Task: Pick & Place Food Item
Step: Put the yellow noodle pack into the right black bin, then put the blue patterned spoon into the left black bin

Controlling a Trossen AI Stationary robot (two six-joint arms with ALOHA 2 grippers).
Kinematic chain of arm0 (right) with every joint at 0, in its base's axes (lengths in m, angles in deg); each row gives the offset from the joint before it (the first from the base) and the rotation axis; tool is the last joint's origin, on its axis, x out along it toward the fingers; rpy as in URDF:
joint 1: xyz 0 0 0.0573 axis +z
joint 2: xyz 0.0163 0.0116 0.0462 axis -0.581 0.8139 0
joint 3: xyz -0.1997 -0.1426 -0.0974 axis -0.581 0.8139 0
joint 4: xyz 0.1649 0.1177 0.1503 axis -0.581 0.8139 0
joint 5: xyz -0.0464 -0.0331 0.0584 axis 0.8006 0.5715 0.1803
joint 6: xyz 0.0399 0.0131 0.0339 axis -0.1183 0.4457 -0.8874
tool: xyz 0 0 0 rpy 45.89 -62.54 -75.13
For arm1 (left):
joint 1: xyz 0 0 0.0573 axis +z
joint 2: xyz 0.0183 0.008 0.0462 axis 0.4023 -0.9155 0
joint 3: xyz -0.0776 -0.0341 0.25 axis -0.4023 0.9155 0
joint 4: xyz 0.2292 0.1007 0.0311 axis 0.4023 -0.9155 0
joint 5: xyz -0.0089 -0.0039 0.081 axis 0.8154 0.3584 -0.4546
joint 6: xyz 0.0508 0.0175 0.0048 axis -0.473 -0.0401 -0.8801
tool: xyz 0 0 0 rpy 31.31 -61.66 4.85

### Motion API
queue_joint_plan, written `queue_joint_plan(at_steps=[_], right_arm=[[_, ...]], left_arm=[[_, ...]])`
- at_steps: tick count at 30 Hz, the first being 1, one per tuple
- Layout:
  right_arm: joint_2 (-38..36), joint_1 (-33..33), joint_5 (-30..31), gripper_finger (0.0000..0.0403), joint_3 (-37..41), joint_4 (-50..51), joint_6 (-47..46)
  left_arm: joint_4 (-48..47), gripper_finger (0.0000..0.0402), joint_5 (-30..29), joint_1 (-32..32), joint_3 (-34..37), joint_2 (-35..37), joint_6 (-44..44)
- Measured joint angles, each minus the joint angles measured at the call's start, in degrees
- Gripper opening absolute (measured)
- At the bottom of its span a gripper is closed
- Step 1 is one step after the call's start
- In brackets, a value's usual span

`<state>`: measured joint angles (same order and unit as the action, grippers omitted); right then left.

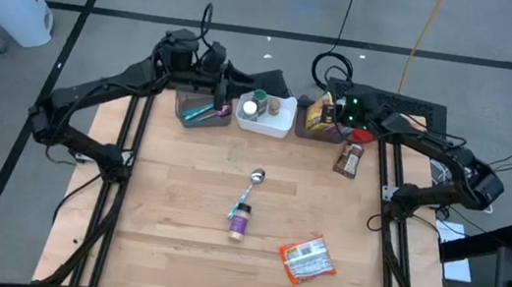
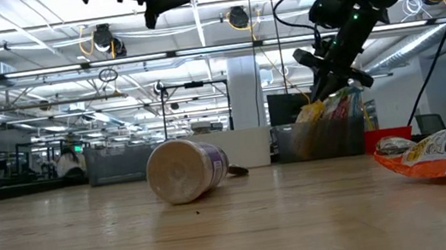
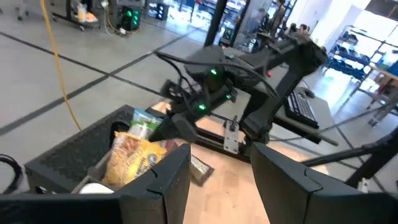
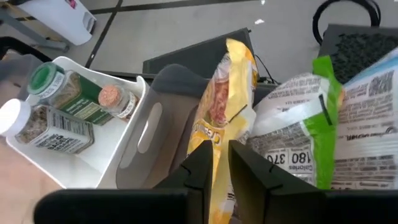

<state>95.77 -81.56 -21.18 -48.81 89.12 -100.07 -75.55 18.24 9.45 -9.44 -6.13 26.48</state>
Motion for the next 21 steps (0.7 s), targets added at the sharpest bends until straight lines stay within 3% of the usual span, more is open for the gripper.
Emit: queue_joint_plan(at_steps=[6, 15, 18, 21], right_arm=[[-4.65, -0.46, -0.94, 0.0048, 0.00, 1.18, 2.97], [-10.65, 3.78, -16.21, 0.0048, -0.02, -2.34, -1.24], [-10.69, 8.04, -16.15, 0.0048, -0.02, -4.05, -2.39], [-10.38, 13.75, -10.98, 0.0048, -0.02, -6.76, -3.33]], left_arm=[[0.32, 0.0177, 2.82, 3.57, -2.43, 0.79, -0.19], [-3.34, 0.0177, 20.54, 8.06, -4.59, 1.45, 3.39], [-9.19, 0.0177, 24.47, 7.15, -4.49, 1.40, 1.77], [-13.27, 0.0177, 23.35, 4.14, -3.06, 1.60, -1.49]])
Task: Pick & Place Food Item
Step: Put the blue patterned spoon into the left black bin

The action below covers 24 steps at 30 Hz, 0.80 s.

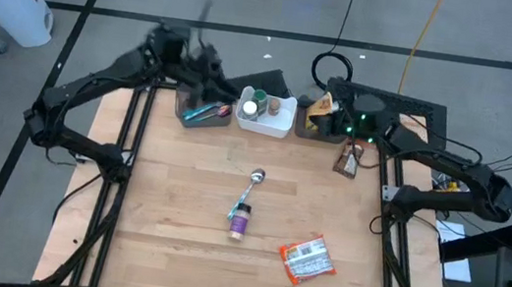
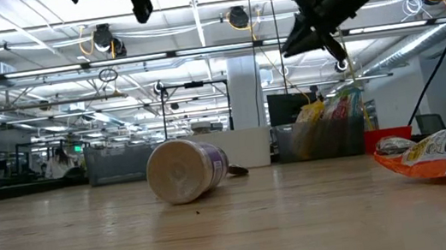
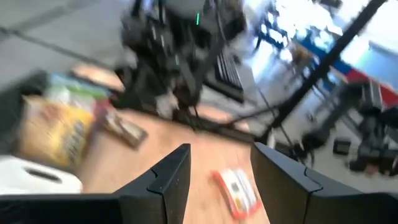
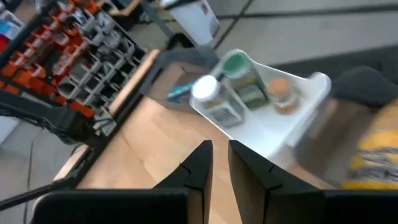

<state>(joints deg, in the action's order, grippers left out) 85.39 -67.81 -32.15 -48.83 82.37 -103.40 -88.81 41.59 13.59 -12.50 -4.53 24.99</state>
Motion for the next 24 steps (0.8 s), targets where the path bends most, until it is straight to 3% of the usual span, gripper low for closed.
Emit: queue_joint_plan(at_steps=[8, 18, 24], right_arm=[[2.50, 13.84, 14.18, 0.0048, 0.02, -13.94, -0.59], [10.36, 24.25, 14.10, 0.0048, 0.04, -35.83, -1.99], [15.94, 27.54, 14.06, 0.0048, 0.04, -43.23, -6.05]], left_arm=[[-0.14, 0.0177, -1.04, -9.63, 6.54, -0.02, -0.87], [-0.32, 0.0177, -4.36, -21.42, 16.16, -0.13, 2.78], [4.13, 0.0177, -14.35, -26.78, 18.95, -0.13, 4.19]])
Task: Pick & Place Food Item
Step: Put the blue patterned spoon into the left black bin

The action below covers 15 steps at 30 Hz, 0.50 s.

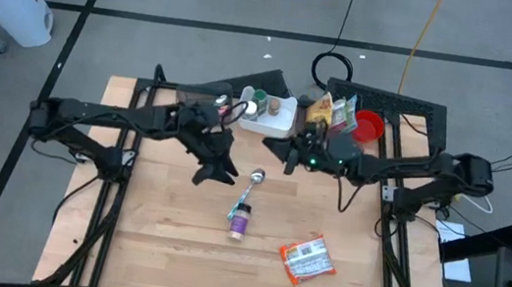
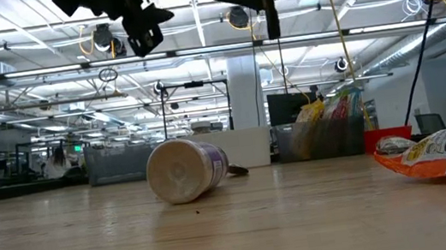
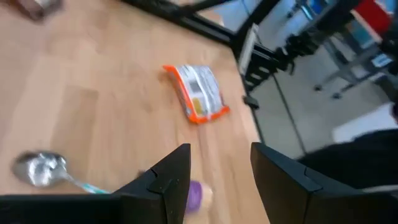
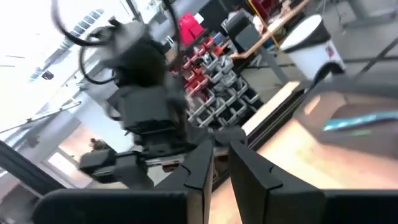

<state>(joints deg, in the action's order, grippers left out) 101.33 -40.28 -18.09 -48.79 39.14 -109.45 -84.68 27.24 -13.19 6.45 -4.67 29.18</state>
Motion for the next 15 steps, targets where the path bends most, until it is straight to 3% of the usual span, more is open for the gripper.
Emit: queue_joint_plan(at_steps=[8, 15], right_arm=[[3.28, -1.17, -1.24, 0.0048, 0.04, 0.56, -5.08], [-0.24, -3.94, -13.55, 0.0052, 0.00, 0.48, -1.69]], left_arm=[[6.49, 0.0177, -16.81, -3.10, 0.08, -0.59, 4.96], [6.20, 0.0177, -20.74, -3.05, 0.08, -0.59, 11.23]])
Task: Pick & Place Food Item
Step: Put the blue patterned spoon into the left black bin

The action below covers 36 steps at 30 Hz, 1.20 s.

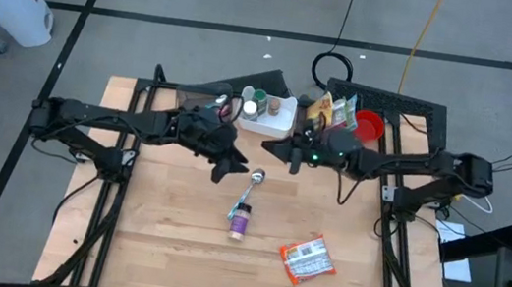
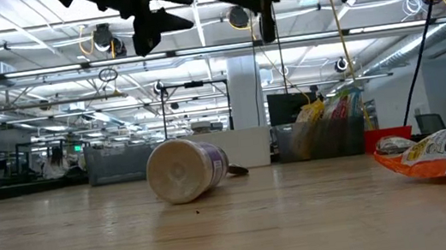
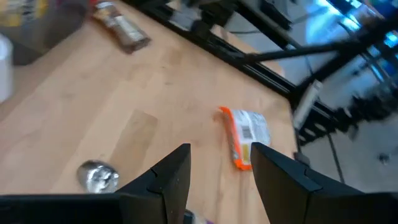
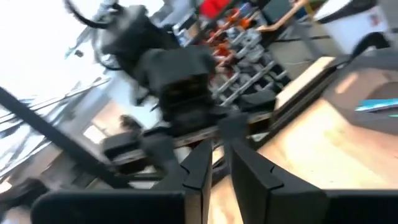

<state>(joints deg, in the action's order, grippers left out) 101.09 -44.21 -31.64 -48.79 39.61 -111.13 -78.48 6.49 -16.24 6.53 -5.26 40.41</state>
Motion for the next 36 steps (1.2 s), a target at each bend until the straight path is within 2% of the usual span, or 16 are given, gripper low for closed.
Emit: queue_joint_plan(at_steps=[5, 11, 15, 20, 25, 29, 33, 36], right_arm=[[-2.71, -0.66, -6.52, 0.0095, 0.00, 1.73, -1.22], [-2.77, -0.61, -12.07, 0.0176, -0.02, 4.39, -1.09], [-3.20, -0.40, -13.43, 0.0209, -0.03, 10.58, -0.56], [-6.34, 1.32, -13.40, 0.0228, 0.07, 20.19, 2.47], [-11.47, 2.97, -5.75, 0.0226, 4.45, 21.90, 2.64], [-17.03, 3.09, 0.45, 0.0220, 10.18, 21.67, -0.41], [-22.83, 3.09, 4.90, 0.0221, 16.85, 20.90, -4.80], [-26.15, 3.09, 7.39, 0.0222, 21.78, 18.54, -8.54]], left_arm=[[0.28, 0.0177, -4.77, 0.07, 0.00, -0.62, 6.76], [-1.19, 0.0177, -4.87, 0.01, 0.00, -4.25, 13.05], [-2.78, 0.0177, -4.11, -0.88, 0.00, -9.11, 15.15], [-2.98, 0.0177, -2.40, -1.62, 0.00, -17.09, 14.90], [0.01, 0.0177, -2.09, -1.68, 0.00, -24.01, 18.23], [2.48, 0.0177, -2.62, -1.71, -0.38, -26.57, 22.21], [1.71, 0.0177, -8.48, -2.20, -1.47, -27.02, 22.74], [-2.67, 0.0177, -13.56, -2.87, -3.64, -27.02, 20.92]])
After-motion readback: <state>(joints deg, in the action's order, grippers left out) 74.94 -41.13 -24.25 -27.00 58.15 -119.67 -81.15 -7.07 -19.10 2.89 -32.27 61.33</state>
